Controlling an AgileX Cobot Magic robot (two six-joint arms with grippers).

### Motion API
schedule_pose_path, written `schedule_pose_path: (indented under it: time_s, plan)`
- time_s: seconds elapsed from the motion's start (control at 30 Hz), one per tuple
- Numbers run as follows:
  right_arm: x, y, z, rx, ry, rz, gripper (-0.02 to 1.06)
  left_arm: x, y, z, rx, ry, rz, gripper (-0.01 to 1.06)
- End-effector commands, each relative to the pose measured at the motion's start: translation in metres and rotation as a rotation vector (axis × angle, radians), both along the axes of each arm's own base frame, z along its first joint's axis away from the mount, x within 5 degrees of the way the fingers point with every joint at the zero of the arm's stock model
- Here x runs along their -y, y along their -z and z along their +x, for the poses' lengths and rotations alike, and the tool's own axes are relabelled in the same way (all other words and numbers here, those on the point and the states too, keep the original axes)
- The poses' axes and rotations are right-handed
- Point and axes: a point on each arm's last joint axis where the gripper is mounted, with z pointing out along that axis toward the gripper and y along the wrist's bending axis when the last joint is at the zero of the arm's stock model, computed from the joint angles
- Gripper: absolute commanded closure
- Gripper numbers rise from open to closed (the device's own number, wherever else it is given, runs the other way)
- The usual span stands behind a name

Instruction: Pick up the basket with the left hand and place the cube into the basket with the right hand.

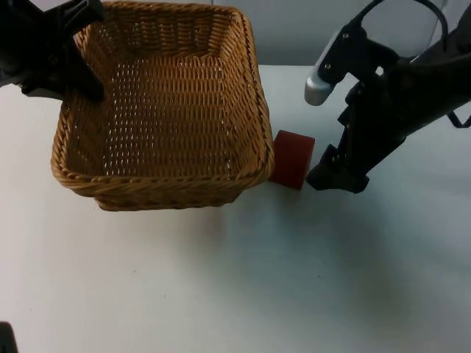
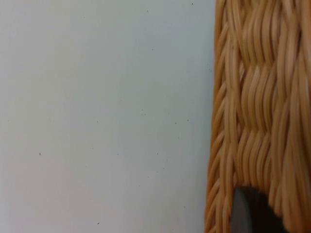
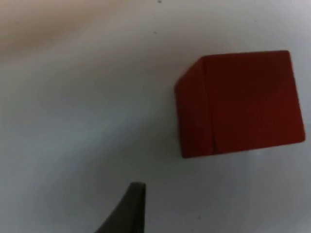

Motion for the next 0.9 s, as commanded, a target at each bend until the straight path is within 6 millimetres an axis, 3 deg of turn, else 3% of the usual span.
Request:
schedule_pose_path:
  time_s: [0.0, 0.23, 0.63, 0.73, 0.77, 0.87]
  plan:
    - [-0.001, 0.002, 0.007, 0.061, 0.001, -0.019, 0.08, 0.0, -0.009, 0.002, 0.026, -0.024, -0.019, 1.05]
    - [-0.001, 0.015, 0.013, 0.067, 0.008, -0.042, 0.08, 0.0, -0.009, 0.003, 0.032, -0.03, -0.016, 1.05]
    - [-0.016, 0.021, 0.034, 0.02, 0.029, 0.04, 0.1, -0.001, -0.009, 0.003, 0.038, -0.034, -0.009, 1.05]
    - [-0.02, 0.029, 0.031, -0.045, 0.021, 0.066, 0.26, -0.001, -0.009, 0.003, 0.038, -0.034, -0.009, 1.05]
    - [-0.02, 0.029, 0.031, -0.045, 0.021, 0.066, 0.26, -0.001, -0.009, 0.003, 0.038, -0.034, -0.009, 1.05]
    - [-0.024, 0.039, 0.027, -0.114, 0.033, 0.099, 0.58, -0.001, -0.009, 0.003, 0.04, -0.036, -0.008, 1.05]
